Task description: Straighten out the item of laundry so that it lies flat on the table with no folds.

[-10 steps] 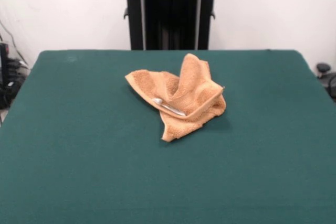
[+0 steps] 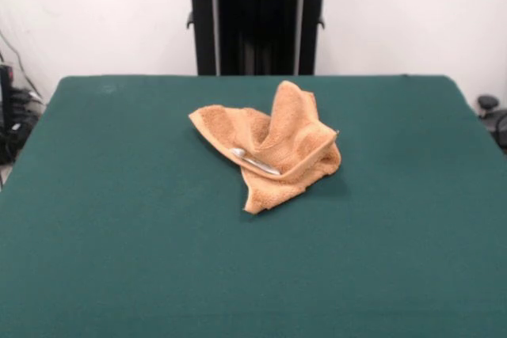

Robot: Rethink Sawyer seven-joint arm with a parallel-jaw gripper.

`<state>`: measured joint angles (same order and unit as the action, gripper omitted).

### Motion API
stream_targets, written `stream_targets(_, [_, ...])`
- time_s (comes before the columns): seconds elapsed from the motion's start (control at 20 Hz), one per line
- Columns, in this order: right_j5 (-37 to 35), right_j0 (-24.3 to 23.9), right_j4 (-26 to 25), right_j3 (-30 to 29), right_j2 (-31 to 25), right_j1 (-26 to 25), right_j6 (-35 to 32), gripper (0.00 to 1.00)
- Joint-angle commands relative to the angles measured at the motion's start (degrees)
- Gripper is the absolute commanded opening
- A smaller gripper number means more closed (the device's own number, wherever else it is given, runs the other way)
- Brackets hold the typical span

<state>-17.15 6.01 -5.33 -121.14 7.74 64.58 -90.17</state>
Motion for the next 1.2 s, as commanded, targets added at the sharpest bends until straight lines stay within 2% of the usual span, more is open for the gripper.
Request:
stream_targets(0.05, [12.41,-0.71,-0.68,1.17,-1.83,-8.01,-11.91,1.00])
stream_targets(0.2, [14.13,-0.47,-1.22,1.75,-1.71,-9.48,-10.89,1.00])
stream_targets(0.45, [19.09,0.09,-2.42,4.34,0.00,-16.74,-8.90,1.00])
stream_targets(0.65, [21.70,1.61,-2.11,6.29,2.32,-20.00,-8.01,1.00])
stream_targets(0.95, [24.17,2.73,-2.54,7.38,4.87,-22.38,-6.67,1.00])
stream_targets(1.2, [26.01,0.73,-4.17,6.69,3.64,-23.08,-6.69,1.00])
